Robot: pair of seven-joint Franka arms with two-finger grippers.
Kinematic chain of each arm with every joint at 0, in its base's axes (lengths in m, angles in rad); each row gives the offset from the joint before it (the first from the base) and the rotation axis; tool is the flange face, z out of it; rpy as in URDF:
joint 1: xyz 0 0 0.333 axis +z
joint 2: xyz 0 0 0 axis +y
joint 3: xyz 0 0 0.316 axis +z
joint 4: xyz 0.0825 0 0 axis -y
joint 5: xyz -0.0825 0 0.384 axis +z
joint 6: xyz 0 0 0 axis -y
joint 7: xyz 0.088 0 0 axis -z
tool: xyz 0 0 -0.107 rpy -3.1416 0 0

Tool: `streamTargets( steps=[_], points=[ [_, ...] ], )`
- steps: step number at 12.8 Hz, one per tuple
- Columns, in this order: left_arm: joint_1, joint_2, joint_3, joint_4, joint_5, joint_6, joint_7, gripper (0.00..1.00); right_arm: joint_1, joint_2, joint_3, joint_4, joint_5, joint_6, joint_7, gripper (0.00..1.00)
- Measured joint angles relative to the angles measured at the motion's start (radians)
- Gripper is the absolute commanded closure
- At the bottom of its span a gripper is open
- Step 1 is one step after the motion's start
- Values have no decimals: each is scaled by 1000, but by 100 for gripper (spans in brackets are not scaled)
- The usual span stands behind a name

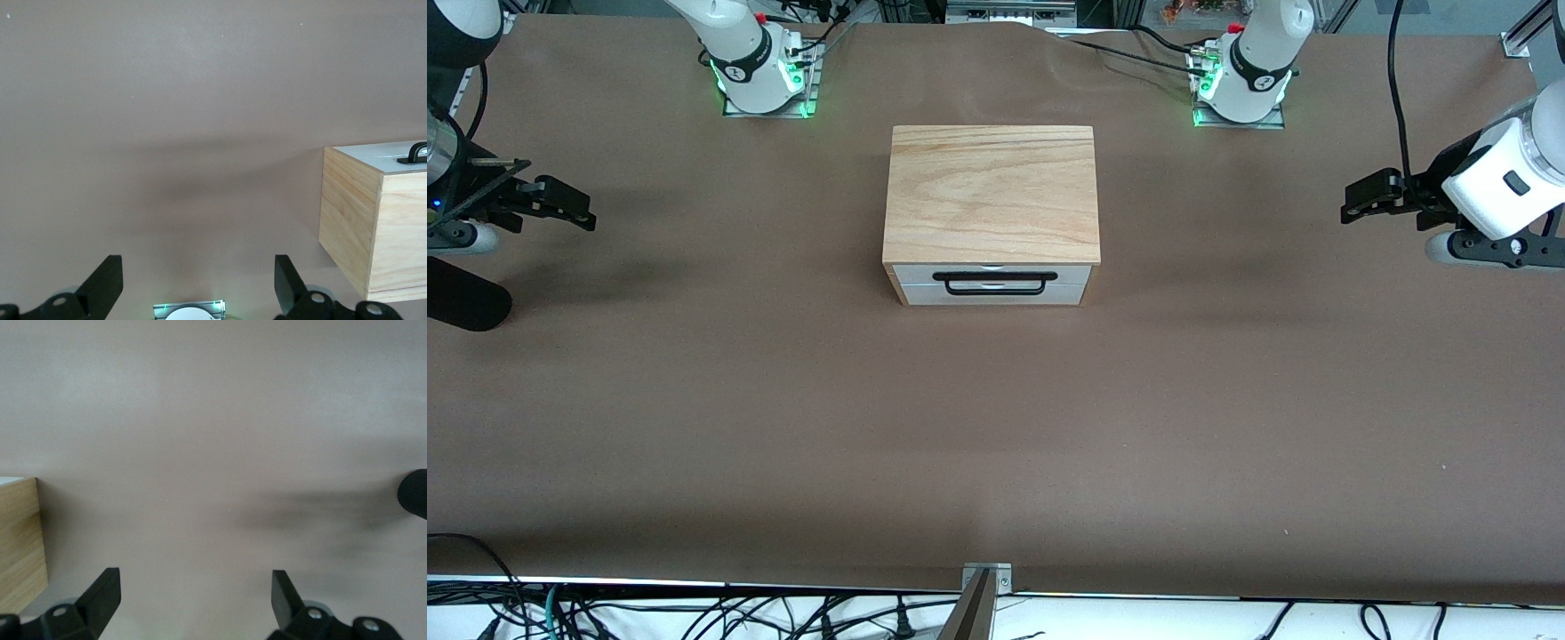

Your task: Pull top drawer with both arms simultaneously

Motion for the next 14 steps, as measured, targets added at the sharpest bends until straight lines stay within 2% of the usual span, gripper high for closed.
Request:
streamTargets(
  steps=[10,14],
  points=[
    [-1,18,-1,0,-9,5,13,0,0,2,0,1,0,0,0,0],
    [-9,114,-4,-2,-112,8,14,0,4,20,2,3,0,-6,0,0]
  ],
)
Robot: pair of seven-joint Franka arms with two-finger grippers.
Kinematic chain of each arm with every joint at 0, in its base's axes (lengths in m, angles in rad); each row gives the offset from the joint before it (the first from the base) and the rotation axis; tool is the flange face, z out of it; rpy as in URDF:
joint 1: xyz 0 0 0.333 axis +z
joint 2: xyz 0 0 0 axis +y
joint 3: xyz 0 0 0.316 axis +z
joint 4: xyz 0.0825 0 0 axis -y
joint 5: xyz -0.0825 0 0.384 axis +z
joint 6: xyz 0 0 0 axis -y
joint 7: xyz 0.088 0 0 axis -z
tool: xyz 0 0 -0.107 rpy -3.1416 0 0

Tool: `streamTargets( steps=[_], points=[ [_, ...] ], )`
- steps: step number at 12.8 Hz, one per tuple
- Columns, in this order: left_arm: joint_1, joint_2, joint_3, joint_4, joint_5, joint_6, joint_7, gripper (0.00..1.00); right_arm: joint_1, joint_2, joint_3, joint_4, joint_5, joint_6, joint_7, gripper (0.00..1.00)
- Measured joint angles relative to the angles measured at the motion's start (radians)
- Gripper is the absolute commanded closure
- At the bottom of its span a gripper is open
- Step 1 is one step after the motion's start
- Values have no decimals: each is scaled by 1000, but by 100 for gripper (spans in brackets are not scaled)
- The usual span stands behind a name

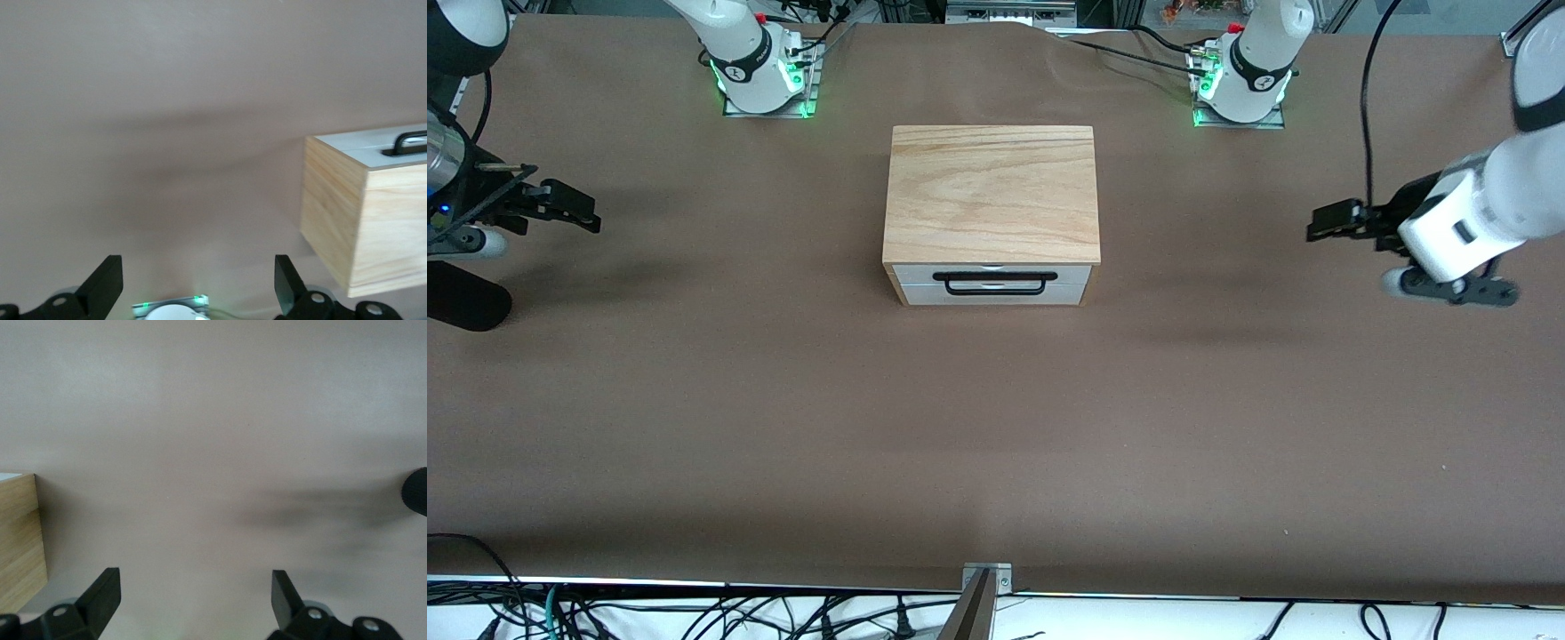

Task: Pull top drawer with both arms simultaneously
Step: 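Reach the left gripper toward the drawer handle while the right gripper reaches too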

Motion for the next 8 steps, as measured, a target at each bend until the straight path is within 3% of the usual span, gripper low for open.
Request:
streamTargets(
  steps=[4,8],
  points=[
    [-43,120,-4,1,-224,89,0,0,3,14,0,1,51,-17,0,0],
    [-60,219,-7,0,-489,217,52,0,4,37,1,2,235,-42,-55,0]
  ],
)
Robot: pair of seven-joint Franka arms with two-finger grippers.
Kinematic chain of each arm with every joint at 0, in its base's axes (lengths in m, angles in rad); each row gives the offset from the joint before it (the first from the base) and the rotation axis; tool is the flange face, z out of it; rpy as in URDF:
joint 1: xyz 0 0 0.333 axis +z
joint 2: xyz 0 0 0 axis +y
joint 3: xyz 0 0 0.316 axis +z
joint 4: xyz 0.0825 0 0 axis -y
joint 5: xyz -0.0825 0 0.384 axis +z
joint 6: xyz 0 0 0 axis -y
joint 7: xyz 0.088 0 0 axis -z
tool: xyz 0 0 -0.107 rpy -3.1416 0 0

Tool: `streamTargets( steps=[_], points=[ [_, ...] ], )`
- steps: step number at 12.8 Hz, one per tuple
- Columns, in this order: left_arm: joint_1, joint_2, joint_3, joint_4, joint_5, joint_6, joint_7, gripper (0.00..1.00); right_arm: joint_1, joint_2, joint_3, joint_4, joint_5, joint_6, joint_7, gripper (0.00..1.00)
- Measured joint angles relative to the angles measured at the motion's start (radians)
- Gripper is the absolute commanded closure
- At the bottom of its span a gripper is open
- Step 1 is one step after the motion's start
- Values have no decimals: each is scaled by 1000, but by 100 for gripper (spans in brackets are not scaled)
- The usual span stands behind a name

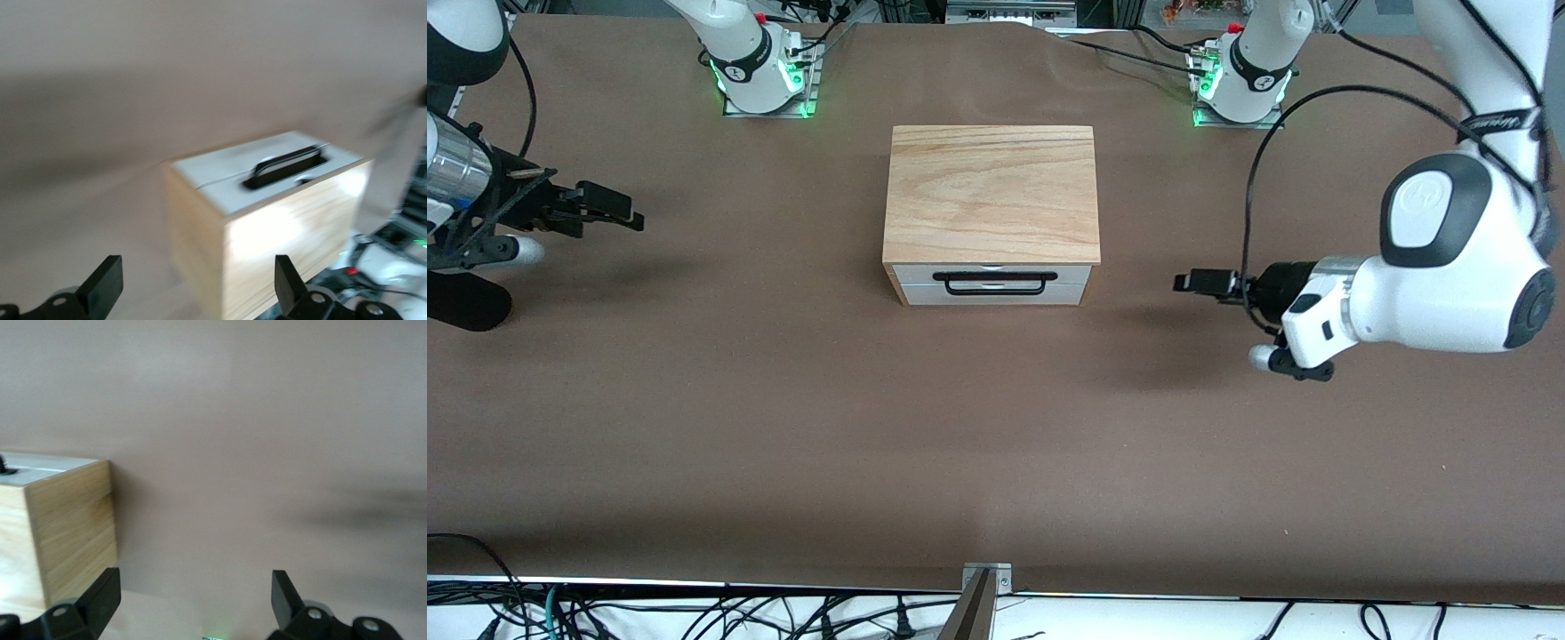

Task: Pull top drawer with both arms simultaneously
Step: 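Reach the left gripper toward the drawer handle while the right gripper reaches too, then close both grippers on the black handle ends of the drawer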

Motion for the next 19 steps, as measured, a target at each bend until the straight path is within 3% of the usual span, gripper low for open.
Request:
streamTargets(
  steps=[2,4,7,10,14,17,19],
  points=[
    [-22,60,-6,-2,-154,62,73,0,0,55,0,-2,115,-2,-88,0],
    [-34,132,-19,-10,-278,119,226,0,2,140,1,-3,286,-1,-153,0],
    [-35,213,-52,-52,-376,216,410,0,27,282,4,-4,506,2,-184,0],
    [-47,224,-86,-145,-486,284,546,0,69,415,9,-4,707,1,-250,0],
    [-64,213,-97,-271,-575,305,703,2,153,494,13,0,930,2,-295,1],
    [-68,203,-103,-358,-688,307,824,8,208,554,14,0,1138,8,-386,5],
    [-75,197,-107,-387,-731,312,870,9,257,590,15,1,1204,74,-443,13]
  ],
)
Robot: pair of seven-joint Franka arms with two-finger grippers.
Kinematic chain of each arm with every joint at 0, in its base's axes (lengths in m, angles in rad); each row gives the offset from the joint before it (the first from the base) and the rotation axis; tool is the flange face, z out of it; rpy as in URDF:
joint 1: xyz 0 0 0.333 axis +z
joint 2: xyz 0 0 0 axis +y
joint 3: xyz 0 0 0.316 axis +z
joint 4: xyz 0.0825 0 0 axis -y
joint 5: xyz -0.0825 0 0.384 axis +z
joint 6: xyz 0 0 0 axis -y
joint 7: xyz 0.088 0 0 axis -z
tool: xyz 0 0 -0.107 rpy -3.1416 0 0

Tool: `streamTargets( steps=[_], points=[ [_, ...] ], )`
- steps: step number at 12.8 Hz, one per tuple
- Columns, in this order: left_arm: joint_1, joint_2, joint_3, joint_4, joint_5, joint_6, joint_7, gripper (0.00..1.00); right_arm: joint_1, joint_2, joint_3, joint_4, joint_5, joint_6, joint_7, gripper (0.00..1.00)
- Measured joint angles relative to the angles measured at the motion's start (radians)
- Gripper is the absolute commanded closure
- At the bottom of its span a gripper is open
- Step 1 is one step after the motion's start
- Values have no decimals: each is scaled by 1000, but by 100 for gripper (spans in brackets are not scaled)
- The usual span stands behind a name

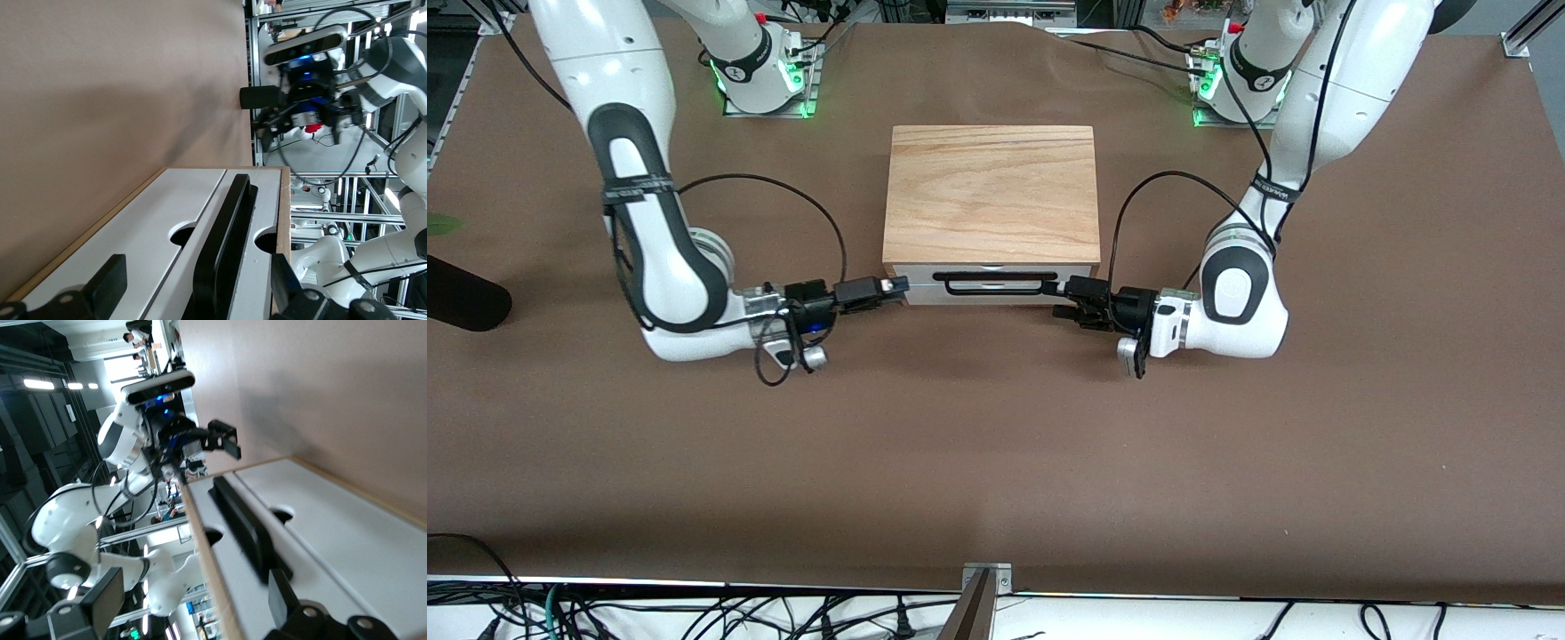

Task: Pull top drawer with both arms simultaneously
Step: 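Close both grippers on the black handle ends of the drawer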

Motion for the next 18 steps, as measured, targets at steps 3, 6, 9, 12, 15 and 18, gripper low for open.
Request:
streamTargets(
  steps=[3,6,9,12,15,18],
  points=[
    [-4,-8,-8,-35,-37,0,56,11,74,36,1,2,99,49,-156,23],
    [-4,-10,-17,-38,-37,0,79,48,94,73,0,2,132,51,-298,25],
    [-4,-10,-21,-40,-37,0,97,76,94,89,0,3,133,51,-373,36],
    [-3,-9,-20,-43,-37,6,104,91,94,95,0,3,133,48,-403,51],
    [-3,-9,-21,-43,-38,5,109,91,95,97,0,-1,133,41,-430,81],
    [-3,-8,-20,-43,-38,7,113,90,95,99,-1,-6,134,37,-457,100]
  ],
)
